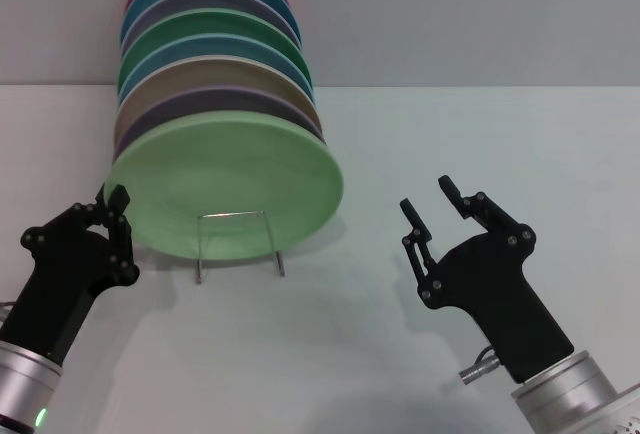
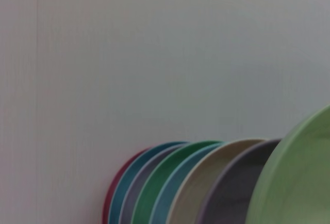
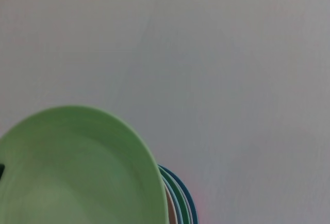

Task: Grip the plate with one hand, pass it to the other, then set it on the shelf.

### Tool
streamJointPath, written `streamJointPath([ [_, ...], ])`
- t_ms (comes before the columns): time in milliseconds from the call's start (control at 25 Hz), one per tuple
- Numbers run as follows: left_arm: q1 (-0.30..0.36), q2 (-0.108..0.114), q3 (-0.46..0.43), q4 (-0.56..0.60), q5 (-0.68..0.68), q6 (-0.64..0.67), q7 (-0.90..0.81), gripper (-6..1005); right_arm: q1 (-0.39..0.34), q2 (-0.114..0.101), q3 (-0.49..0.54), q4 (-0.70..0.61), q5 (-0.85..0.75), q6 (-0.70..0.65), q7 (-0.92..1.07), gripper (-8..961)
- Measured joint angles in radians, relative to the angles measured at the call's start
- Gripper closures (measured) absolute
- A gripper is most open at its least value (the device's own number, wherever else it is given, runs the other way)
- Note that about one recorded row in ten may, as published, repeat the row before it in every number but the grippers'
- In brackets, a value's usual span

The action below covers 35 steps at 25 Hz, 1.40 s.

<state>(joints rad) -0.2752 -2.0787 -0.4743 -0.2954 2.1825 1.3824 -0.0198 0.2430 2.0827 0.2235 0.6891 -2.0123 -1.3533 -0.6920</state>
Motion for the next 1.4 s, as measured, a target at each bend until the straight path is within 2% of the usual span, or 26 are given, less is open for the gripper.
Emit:
streamJointPath([
  [440,-0.008,0.003,0.01,-0.002,-0.001,-0.031,-0.016,957,0.004,0.0,0.0,-0.001,0.0,0.001,0.0,583],
  [640,-0.004,0.004,0.011,-0.002,0.001,-0.031,-0.017,878,0.006,0.001,0.011,-0.003,0.0,0.001,0.0,584],
  [760,0.017,0.006,0.011,-0.002,0.001,-0.011,-0.017,831,0.009,0.003,0.046,-0.012,0.0,0.01,0.002,583],
  [920,0.077,0.008,0.036,0.007,0.001,0.081,-0.017,775,0.028,0.004,0.127,-0.051,0.002,0.031,0.07,583],
  [1080,0.139,0.007,0.062,0.007,0.001,0.175,-0.014,741,0.041,0.004,0.163,-0.072,0.034,0.041,0.11,584],
  [1160,0.152,0.006,0.058,-0.001,-0.003,0.195,-0.018,650,0.046,0.002,0.17,-0.091,0.107,0.037,0.158,583],
  [1320,0.139,0.008,0.017,-0.002,-0.007,0.221,-0.057,424,0.047,-0.001,0.189,-0.141,0.117,0.033,0.271,577],
  [1400,0.132,0.008,-0.003,0.001,-0.007,0.221,-0.079,346,0.047,-0.002,0.196,-0.156,0.117,0.032,0.309,575],
])
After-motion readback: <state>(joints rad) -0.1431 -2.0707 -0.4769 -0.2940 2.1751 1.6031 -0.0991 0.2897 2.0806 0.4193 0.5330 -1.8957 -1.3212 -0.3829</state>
